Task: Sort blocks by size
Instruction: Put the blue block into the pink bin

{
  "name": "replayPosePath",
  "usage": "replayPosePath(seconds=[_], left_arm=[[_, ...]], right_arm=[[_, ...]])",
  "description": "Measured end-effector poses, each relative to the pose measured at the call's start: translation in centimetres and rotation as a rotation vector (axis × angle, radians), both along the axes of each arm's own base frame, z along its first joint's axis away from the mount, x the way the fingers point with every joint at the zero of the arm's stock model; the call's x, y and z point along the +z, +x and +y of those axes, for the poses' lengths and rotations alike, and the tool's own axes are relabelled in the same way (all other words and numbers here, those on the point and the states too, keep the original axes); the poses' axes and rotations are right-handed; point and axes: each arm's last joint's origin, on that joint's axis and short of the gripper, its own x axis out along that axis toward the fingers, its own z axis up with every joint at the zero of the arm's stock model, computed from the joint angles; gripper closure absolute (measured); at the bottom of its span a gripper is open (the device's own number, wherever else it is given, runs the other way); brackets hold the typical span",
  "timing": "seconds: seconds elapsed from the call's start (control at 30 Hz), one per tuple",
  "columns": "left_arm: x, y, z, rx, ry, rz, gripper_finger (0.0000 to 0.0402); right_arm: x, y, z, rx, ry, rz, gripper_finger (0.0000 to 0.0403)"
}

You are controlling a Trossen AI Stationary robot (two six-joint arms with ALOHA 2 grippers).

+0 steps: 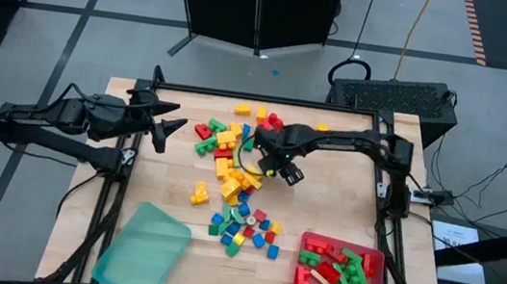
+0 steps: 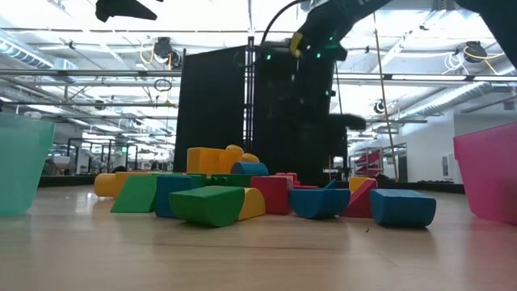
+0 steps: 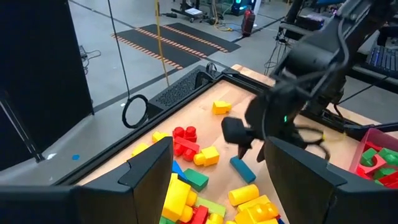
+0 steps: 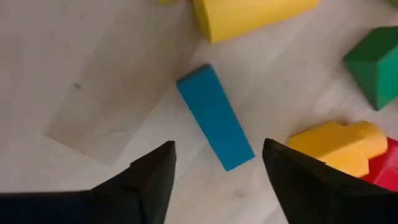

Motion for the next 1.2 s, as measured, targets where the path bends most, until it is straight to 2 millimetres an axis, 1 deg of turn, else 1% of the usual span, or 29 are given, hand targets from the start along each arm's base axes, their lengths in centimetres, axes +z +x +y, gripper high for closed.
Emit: replayPosePath(seconds=[0.07,0.13,0.27,0.57,0.67,0.8,0.9,0.97,1.03,1.1,1.2], left_arm=[[0.0,0.0,0.0,0.000,0.000,0.002,0.0146],[0.0,0.0,0.0,0.001,0.000,0.002,0.0146],[0.0,0.0,0.0,0.001,0.000,0.001,0.0146],[0.0,0.0,0.0,0.002,-0.002,0.004,0.0146],[0.0,0.0,0.0,0.003,-0.006,0.002,0.0146],[-0.1,0.0,0.0,0.004,-0.010,0.001,0.0146],[-0.2,-0.1,0.0,0.014,-0.033,0.004,0.0146],[-0.4,-0.1,0.0,0.018,-0.042,0.018,0.0146],[-0.5,-0.2,0.0,0.024,-0.058,0.024,0.0146],[-0.5,-0.2,0.0,0.026,-0.063,0.024,0.0146],[-0.5,-0.2,0.0,0.026,-0.064,0.022,0.0146]], right_arm=[[-0.7,0.5,0.3,0.032,-0.080,0.009,0.0142],[-0.9,0.9,0.5,0.070,-0.152,0.005,0.0128],[-1.1,1.1,0.6,0.141,-0.176,0.016,0.0115],[-1.3,0.9,0.2,0.161,-0.089,0.016,0.0132],[-1.9,1.0,0.2,0.163,-0.076,0.026,0.0135],[-3.2,1.3,0.2,0.169,-0.062,0.048,0.0135],[-3.7,1.4,0.3,0.170,-0.065,0.061,0.0137],[-3.9,1.5,0.5,0.174,-0.072,0.067,0.0147],[-4.0,1.5,0.6,0.177,-0.075,0.069,0.0168],[-4.0,1.5,0.7,0.181,-0.069,0.072,0.0202],[-4.1,1.3,0.8,0.184,-0.062,0.093,0.0277]])
